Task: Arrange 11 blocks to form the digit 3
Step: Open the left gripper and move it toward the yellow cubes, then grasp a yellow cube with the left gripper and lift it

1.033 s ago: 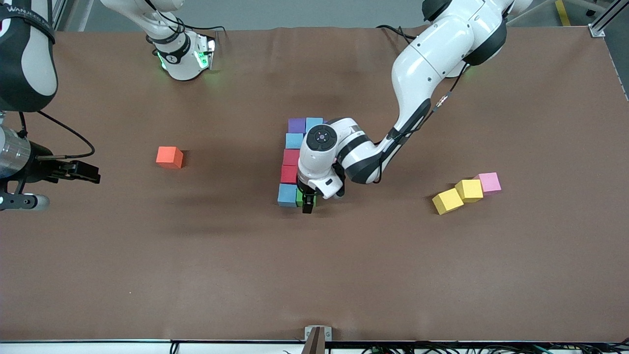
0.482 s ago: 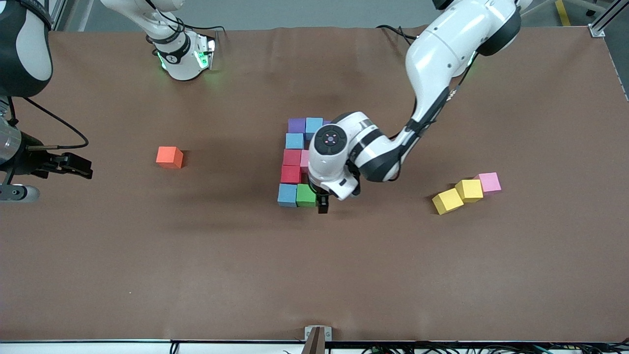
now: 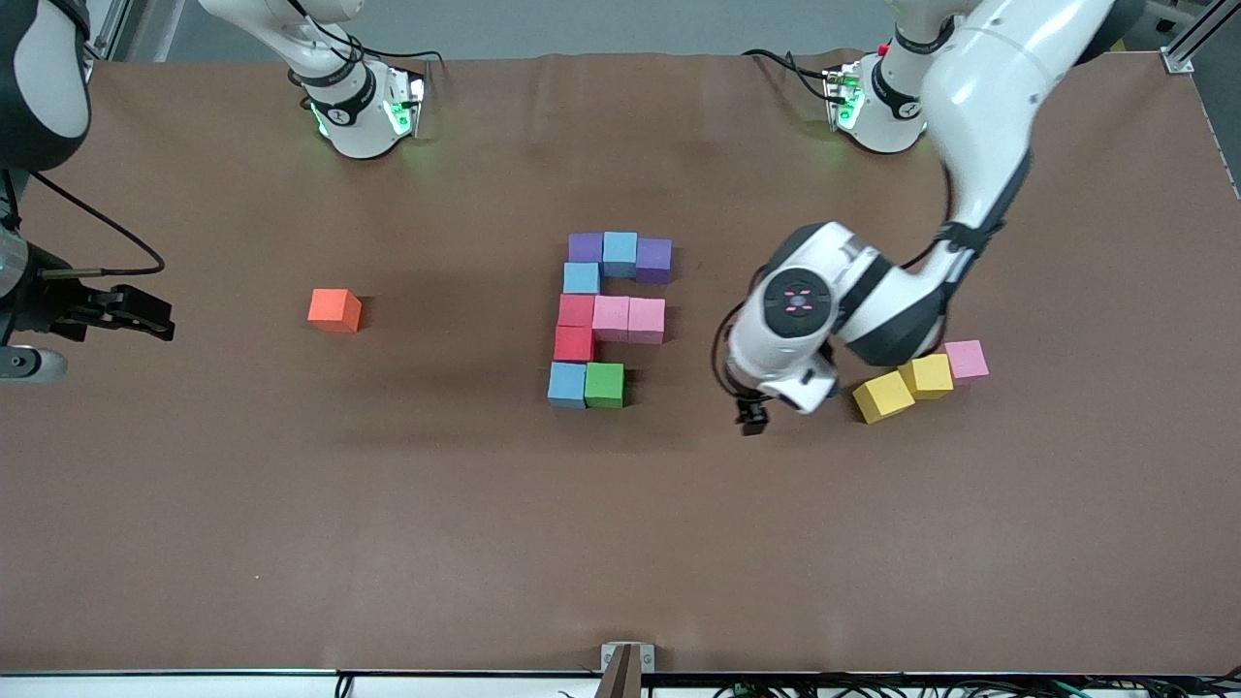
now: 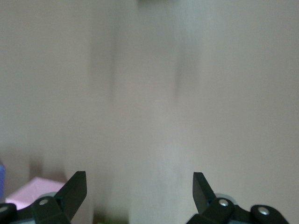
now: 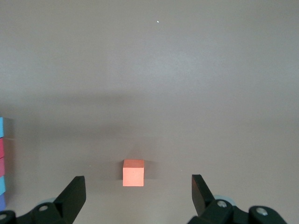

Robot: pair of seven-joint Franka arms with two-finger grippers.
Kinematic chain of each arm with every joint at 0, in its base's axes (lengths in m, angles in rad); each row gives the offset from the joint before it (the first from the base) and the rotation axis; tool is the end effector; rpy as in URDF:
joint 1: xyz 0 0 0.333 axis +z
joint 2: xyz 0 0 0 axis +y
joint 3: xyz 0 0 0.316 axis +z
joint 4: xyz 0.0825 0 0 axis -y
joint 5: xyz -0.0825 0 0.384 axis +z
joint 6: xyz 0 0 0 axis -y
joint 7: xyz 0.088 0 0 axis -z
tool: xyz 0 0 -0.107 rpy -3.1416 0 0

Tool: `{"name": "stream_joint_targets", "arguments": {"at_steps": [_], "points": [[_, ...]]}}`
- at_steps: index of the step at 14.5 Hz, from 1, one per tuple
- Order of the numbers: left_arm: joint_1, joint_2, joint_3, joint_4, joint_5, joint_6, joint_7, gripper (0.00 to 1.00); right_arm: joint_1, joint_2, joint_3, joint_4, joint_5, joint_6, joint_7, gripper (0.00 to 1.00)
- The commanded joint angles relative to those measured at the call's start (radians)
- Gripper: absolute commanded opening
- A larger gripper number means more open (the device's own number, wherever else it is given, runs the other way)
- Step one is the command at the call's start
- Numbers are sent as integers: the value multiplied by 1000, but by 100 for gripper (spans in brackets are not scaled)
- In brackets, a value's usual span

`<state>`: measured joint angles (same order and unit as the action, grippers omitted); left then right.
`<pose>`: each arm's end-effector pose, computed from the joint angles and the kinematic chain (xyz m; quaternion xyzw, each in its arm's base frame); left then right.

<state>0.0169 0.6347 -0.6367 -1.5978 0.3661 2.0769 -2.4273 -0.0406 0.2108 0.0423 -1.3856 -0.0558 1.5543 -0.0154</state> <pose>0.6002 -0.3297 0.3138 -0.6542 -0.7559 0.0228 0.0081 0.6162 -0.0078 0.5870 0.9995 0.0083 -0.0211 0.0233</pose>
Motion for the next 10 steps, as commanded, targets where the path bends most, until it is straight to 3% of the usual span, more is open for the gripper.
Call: {"name": "stream_joint_targets", "arguments": {"at_steps": [1, 5, 10], "points": [[231, -125, -121, -224, -9, 54, 33, 100, -32, -34, 16, -30, 30, 9, -12, 100], [451, -176, -208, -416, 86, 191, 50, 100, -36, -25, 14, -7, 37, 9, -12, 100], [580, -170, -219, -499, 192, 279, 48, 100, -33, -27, 16, 20, 48, 4, -20, 100]]}}
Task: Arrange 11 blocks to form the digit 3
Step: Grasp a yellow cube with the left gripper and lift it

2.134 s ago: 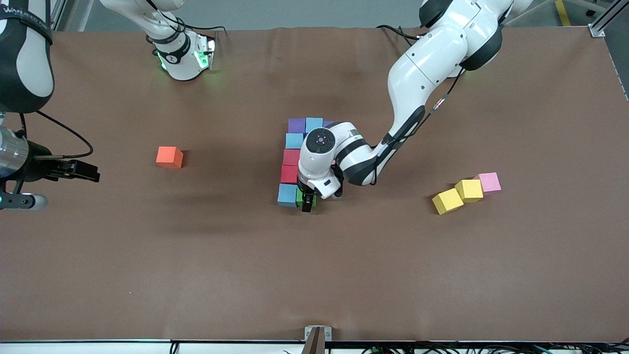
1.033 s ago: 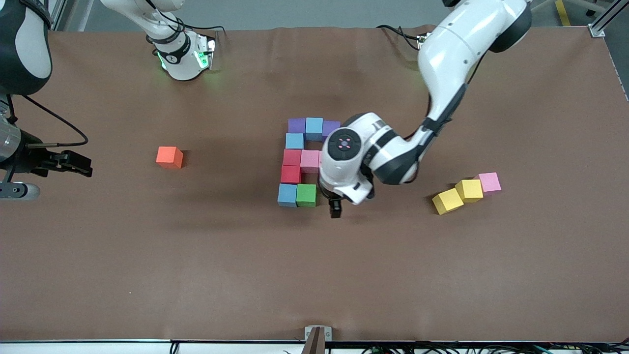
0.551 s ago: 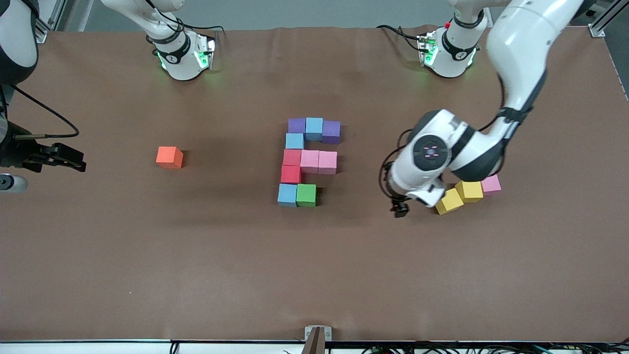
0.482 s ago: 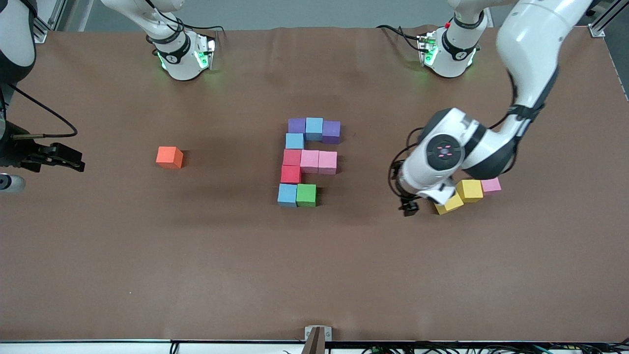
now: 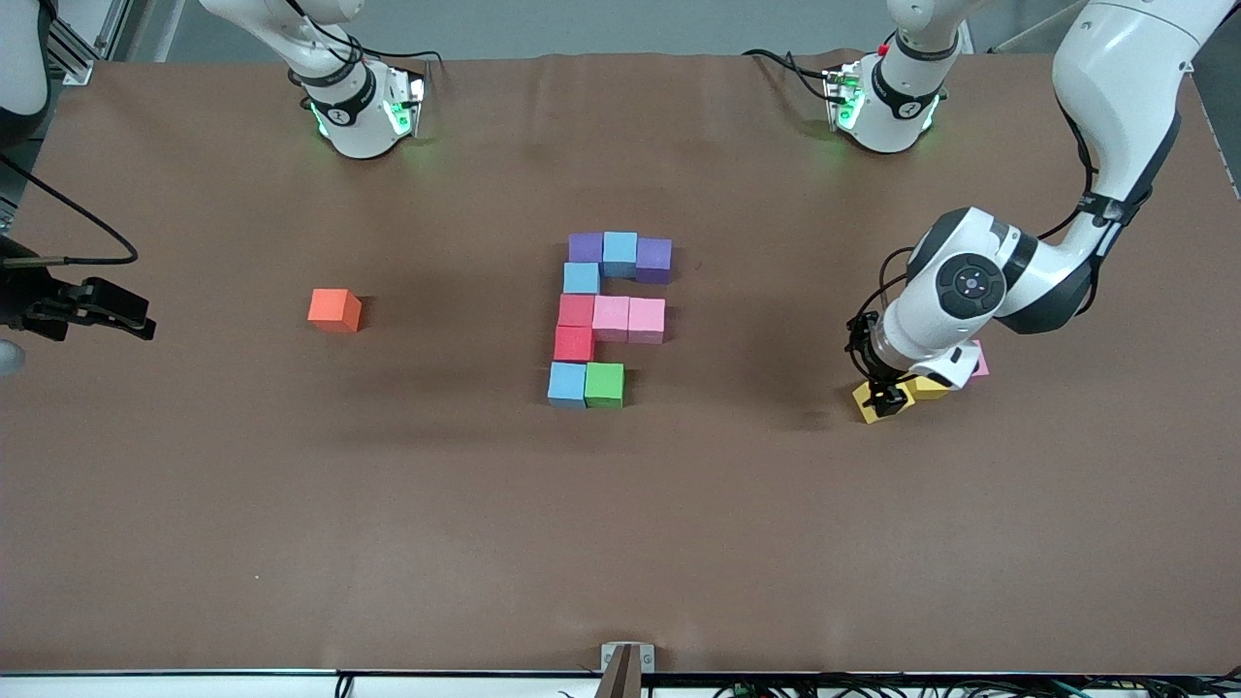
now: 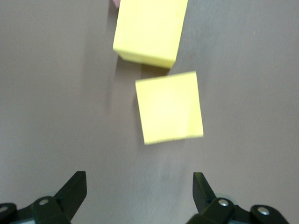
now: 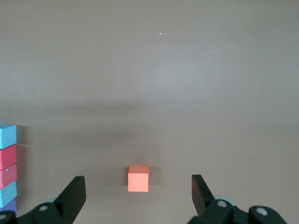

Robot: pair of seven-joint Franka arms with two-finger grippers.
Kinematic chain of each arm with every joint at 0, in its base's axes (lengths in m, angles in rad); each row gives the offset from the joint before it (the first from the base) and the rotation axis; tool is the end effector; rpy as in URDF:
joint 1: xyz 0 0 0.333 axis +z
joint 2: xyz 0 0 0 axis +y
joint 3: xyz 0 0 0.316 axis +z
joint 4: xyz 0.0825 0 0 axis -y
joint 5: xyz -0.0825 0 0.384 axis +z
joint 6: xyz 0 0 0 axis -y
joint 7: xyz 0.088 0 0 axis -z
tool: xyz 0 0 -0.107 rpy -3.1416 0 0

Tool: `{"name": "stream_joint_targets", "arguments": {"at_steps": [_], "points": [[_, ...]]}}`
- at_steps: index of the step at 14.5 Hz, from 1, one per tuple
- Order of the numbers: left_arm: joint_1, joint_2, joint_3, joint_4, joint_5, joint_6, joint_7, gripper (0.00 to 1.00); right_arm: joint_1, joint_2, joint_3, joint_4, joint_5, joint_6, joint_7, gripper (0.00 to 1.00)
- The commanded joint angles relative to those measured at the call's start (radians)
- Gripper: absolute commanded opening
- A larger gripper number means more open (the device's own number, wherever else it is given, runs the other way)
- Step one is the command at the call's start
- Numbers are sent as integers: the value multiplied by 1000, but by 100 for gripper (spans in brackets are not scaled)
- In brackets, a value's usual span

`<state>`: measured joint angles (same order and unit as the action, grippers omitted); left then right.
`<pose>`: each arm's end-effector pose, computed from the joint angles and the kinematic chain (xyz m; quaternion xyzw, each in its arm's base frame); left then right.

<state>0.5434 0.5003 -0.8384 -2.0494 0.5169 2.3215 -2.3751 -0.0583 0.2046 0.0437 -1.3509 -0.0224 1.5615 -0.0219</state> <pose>0.5681 -0.1502 0.2636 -0.6323 -0.7747 -0.0005 0.0046 0.6161 -0.0144 0.6077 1.0000 0.0030 0.0030 0.0068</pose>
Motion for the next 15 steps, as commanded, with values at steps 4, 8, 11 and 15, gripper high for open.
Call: {"name": "stream_joint_targets", "arguments": {"at_steps": [4, 8, 11, 15], "points": [[102, -2, -7, -49, 86, 79, -19, 100, -17, -24, 13, -14, 15, -83, -9, 100], [107, 40, 4, -49, 158, 95, -93, 100, -11, -24, 18, -13, 12, -95, -7, 100], [107, 52, 5, -48, 158, 96, -93, 100, -2, -34, 12, -20, 22, -92, -18, 100], [105, 73, 16, -44, 181, 96, -95, 100, 37, -99, -31, -85, 12, -77, -18, 100]]}}
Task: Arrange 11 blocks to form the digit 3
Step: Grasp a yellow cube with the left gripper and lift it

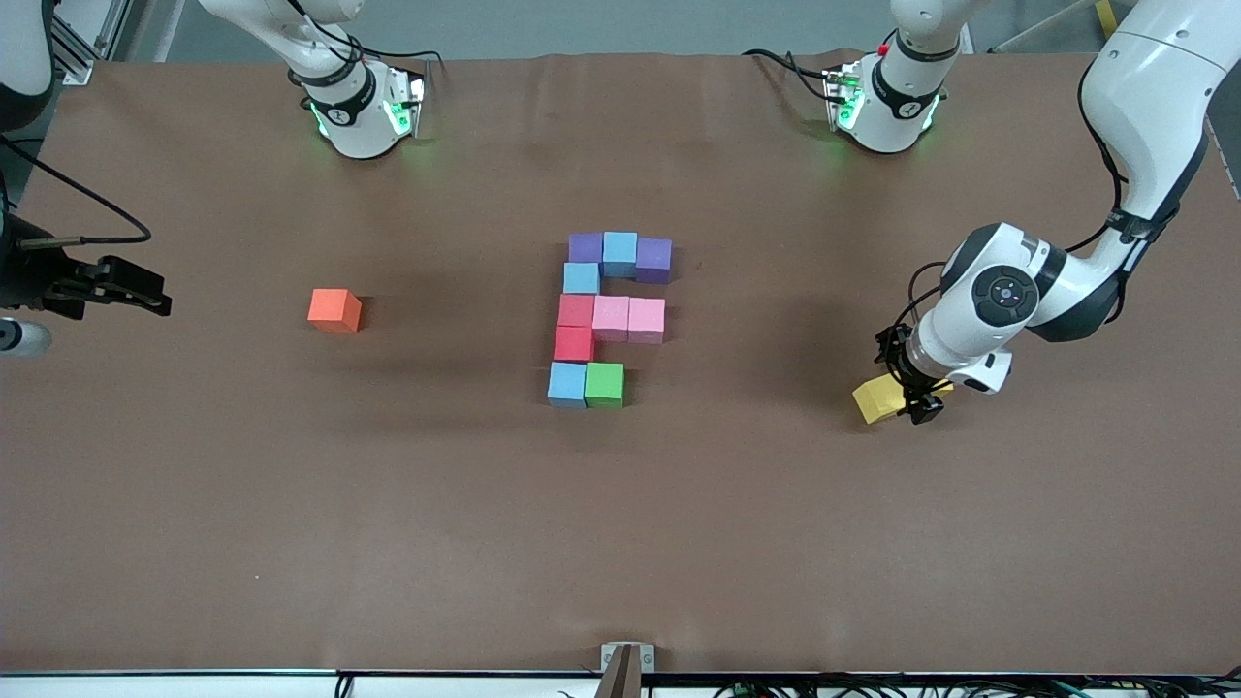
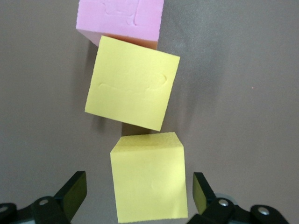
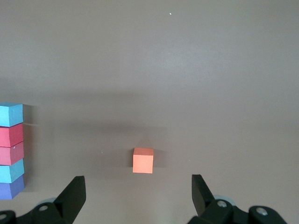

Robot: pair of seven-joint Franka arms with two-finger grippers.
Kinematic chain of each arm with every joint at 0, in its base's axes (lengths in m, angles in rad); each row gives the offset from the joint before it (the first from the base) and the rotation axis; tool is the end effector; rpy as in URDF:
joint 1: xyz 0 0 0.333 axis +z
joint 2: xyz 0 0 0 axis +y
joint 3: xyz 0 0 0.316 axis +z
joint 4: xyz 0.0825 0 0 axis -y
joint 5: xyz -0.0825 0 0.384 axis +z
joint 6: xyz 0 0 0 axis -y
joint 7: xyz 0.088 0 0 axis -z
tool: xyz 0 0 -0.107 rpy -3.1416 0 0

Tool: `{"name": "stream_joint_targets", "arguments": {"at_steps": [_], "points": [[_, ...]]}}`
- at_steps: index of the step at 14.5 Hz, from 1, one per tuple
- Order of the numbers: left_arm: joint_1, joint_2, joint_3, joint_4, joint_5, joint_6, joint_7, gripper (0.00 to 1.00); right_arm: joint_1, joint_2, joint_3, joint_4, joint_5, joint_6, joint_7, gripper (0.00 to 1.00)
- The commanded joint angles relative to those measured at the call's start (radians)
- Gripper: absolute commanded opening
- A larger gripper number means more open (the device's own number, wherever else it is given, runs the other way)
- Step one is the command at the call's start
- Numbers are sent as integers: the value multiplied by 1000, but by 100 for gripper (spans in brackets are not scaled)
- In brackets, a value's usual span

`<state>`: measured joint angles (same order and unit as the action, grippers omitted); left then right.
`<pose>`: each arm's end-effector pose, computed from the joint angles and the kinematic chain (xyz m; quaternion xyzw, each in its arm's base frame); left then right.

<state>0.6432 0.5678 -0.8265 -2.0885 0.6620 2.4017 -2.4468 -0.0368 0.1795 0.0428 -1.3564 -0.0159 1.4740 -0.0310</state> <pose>0.5698 -0.0972 0.2268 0.6077 0.7940 0.0139 0.0027 0.5997 -0.0008 0.6129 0.9994 0.0177 -0.0309 0.0037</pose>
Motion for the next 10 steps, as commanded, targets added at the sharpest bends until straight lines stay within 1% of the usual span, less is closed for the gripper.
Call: {"name": "stream_joint_targets", "arguments": {"at_steps": [1, 3, 5, 6, 7, 8, 9, 10], "points": [[6, 10, 4, -4, 38, 16, -26, 100, 14, -89, -32, -93, 5, 15, -9, 100], [6, 24, 6, 1, 53, 16, -29, 100, 15, -109, -32, -108, 5, 12, -9, 100], [4, 38, 12, 4, 71, 17, -29, 100, 32, -150, -46, -159, 5, 32, -9, 100], [3, 38, 12, 4, 77, 17, -32, 95, 34, -166, -52, -179, 5, 37, -9, 100], [3, 40, 12, 4, 77, 17, -52, 86, 28, -173, -52, -184, 5, 37, -9, 100], [1, 40, 12, 7, 79, 17, -73, 74, 28, -178, -52, -182, 5, 34, -9, 100], [1, 46, 12, 11, 80, 16, -72, 57, 26, -186, -52, -184, 5, 32, -9, 100], [0, 47, 12, 15, 84, 17, -67, 46, 28, -190, -52, -181, 5, 31, -9, 100]]}}
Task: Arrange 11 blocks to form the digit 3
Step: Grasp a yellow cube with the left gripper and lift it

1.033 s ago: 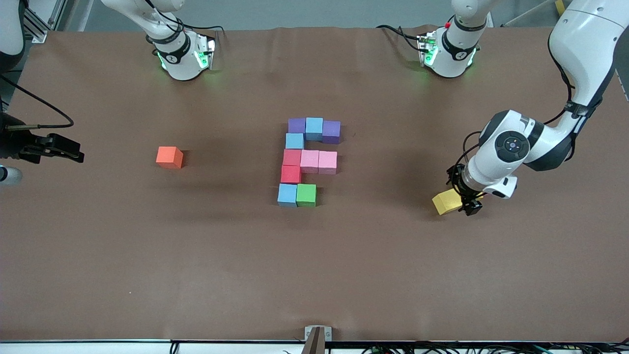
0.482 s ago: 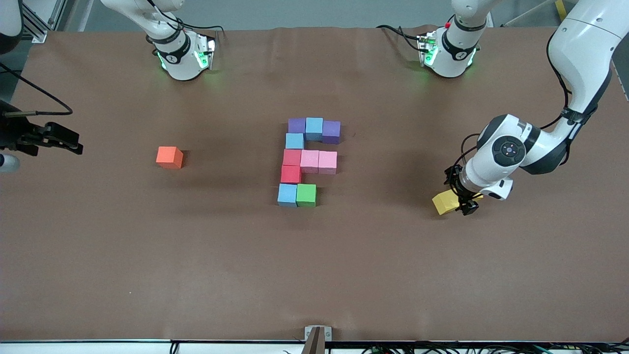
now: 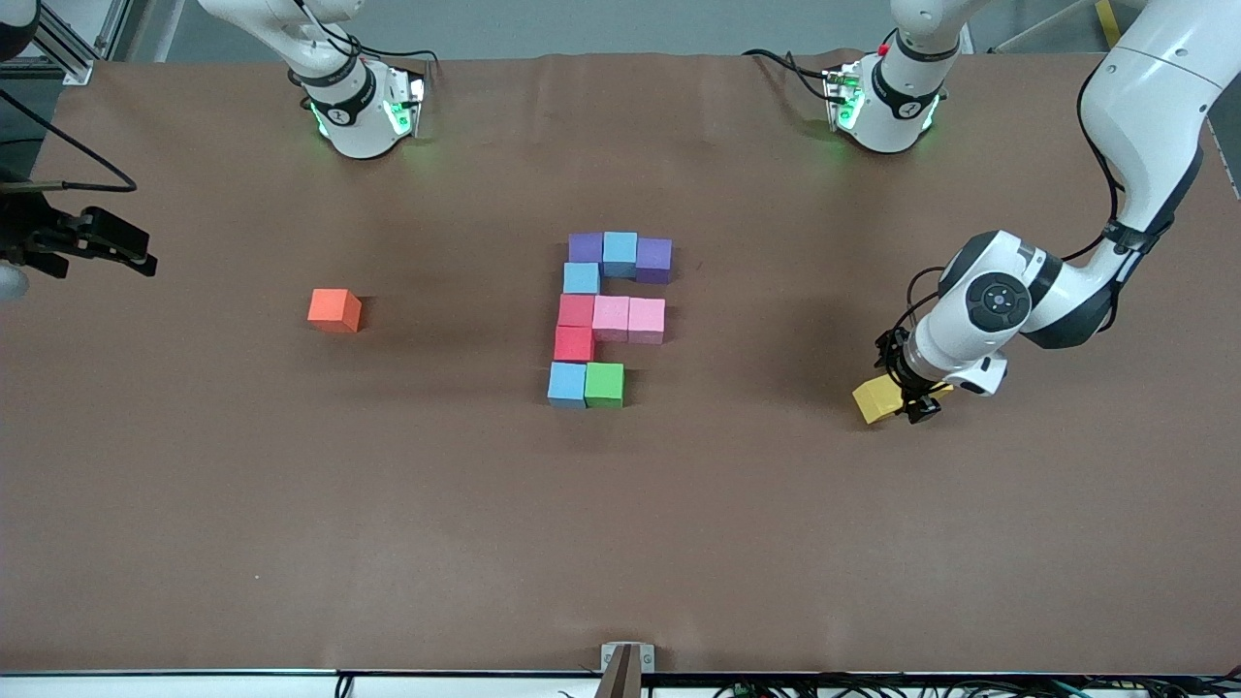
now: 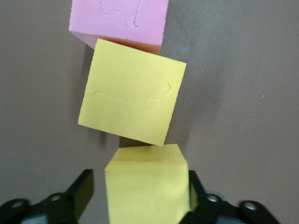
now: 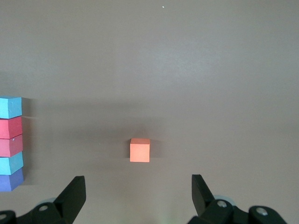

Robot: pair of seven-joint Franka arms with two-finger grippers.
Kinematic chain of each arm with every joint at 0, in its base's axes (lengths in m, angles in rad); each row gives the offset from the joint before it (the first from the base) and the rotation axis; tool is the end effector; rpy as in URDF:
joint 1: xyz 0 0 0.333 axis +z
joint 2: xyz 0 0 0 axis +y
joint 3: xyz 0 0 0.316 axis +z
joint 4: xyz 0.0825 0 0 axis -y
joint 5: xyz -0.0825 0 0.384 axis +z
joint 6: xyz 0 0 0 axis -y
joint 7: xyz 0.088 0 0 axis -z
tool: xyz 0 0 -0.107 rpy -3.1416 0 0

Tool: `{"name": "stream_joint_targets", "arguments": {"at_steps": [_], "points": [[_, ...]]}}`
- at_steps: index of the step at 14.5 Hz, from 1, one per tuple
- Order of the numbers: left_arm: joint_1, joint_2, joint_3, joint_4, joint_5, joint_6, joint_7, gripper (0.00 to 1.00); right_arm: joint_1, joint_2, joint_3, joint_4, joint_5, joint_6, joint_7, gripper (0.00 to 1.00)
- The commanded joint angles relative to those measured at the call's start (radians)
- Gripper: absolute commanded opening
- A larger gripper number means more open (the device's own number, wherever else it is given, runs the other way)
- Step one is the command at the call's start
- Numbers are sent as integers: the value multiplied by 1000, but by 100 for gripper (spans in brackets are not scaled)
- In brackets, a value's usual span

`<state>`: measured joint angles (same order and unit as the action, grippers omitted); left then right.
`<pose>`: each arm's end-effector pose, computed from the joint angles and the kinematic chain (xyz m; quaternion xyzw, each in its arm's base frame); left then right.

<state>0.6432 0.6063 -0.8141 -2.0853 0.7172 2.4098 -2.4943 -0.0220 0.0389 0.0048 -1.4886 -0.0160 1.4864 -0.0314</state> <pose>0.5690 -0.0932 0.2104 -0.6006 -0.7994 -0.0157 0.0010 0.5582 -0.0115 0.6341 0.9997 0.0066 -0.0207 0.0074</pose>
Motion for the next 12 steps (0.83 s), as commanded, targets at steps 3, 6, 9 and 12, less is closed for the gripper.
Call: {"name": "stream_joint_targets", "arguments": {"at_steps": [3, 6, 9, 12], "points": [[-20, 49, 0, 62, 71, -3, -28, 28, 13, -56, -12, -38, 14, 23, -8, 100], [-86, 68, 0, 128, 62, -40, -29, 27, 17, -79, -12, -48, 17, 9, -7, 100], [-189, 128, 1, 224, 57, -90, -29, 27, 19, -94, -11, -55, 17, -15, -8, 100], [-302, 174, 24, 304, 48, -120, -32, 27, 17, -112, -11, -74, 17, -17, -8, 100]]}}
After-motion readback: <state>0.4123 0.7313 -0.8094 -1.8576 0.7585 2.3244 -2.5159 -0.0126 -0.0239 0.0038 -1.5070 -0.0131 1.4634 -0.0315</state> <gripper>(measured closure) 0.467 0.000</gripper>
